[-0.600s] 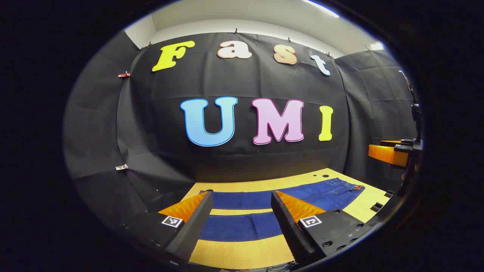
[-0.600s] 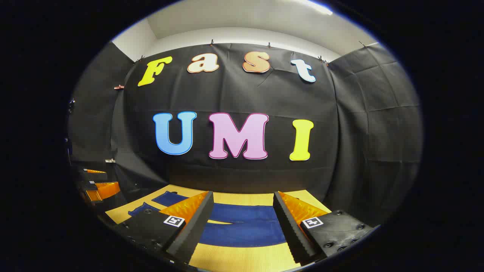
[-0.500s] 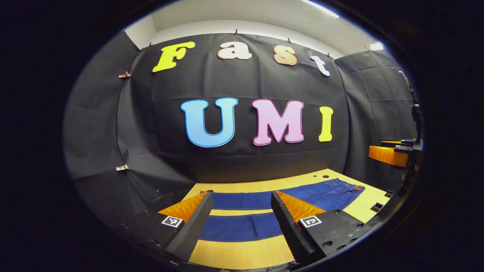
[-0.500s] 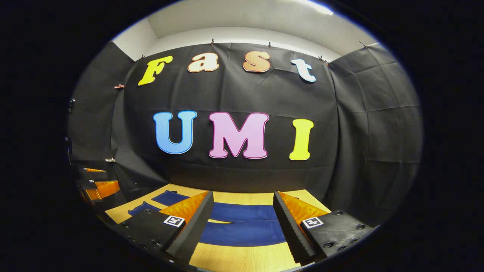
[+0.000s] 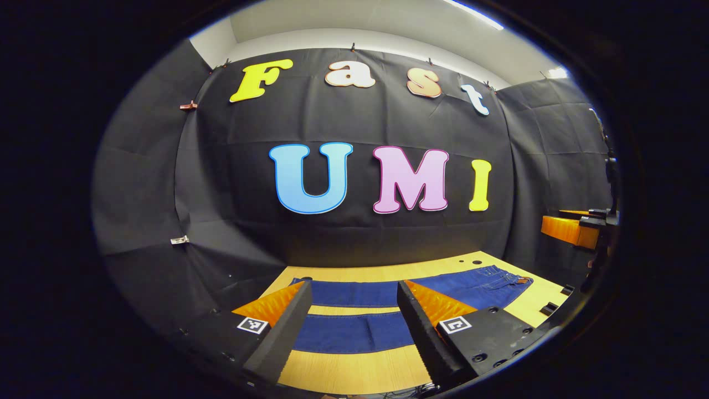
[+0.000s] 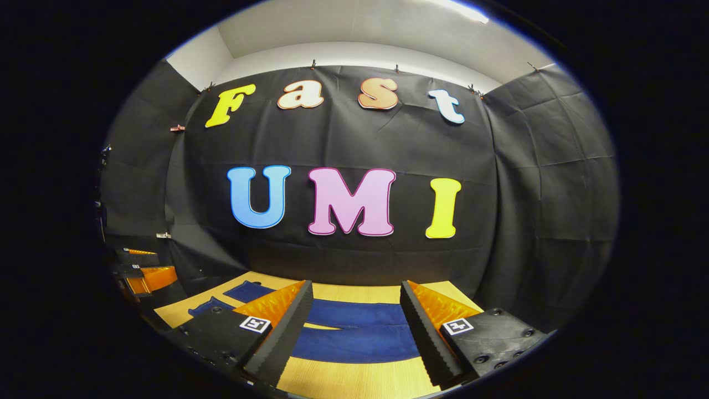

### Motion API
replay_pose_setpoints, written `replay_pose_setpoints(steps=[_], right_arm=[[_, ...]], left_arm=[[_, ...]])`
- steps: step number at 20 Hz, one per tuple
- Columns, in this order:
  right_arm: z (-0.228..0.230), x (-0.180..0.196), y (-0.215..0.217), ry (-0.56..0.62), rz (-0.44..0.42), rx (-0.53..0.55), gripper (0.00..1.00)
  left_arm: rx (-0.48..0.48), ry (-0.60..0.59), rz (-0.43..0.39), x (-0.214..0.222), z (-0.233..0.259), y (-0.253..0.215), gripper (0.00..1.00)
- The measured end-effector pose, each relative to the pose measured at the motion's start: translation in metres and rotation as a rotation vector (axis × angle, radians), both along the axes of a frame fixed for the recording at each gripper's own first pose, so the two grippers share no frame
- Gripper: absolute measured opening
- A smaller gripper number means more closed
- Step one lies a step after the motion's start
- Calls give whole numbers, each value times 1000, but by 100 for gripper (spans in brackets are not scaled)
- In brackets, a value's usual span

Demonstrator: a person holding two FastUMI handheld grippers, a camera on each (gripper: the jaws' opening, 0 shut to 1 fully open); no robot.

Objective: Grasp the waist and the cuffs of the jeans and fold them to make the two legs overlap; first hold the waist and fold one-third of the jeans toward the cuffs, then hold the cuffs and fold the remaining one-third in the same direction to finish folding.

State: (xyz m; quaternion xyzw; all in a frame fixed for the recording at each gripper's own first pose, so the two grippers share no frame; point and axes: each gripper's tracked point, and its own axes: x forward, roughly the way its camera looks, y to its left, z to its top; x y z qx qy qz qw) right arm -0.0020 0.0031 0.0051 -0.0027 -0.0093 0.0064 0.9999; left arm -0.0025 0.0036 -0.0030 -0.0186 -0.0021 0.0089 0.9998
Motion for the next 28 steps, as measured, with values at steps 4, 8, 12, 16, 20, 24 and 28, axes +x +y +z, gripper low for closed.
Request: replay_pose_setpoints(steps=[4, 8, 12, 16, 20, 24, 28], right_arm=[[-2, 4, 2, 7, 1, -3, 96], [-2, 10, 1, 10, -1, -8, 96], [-10, 17, 0, 27, -4, -29, 96], [-28, 22, -1, 77, -14, -48, 96], [-44, 30, -2, 121, -25, -55, 96], [-60, 38, -4, 169, -35, -61, 96], [-81, 46, -14, 224, -54, -109, 96]], left_arm=[[16, 0, 8, 4, 0, 5, 96], [63, 9, -8, 13, -5, 11, 96], [294, 81, -38, 28, -37, 38, 98], [554, 198, -128, 45, -92, 82, 98], [758, 390, -218, 66, -171, 145, 98], [1039, 542, -350, 89, -241, 203, 98], [1194, 677, -466, 105, -296, 234, 98]])
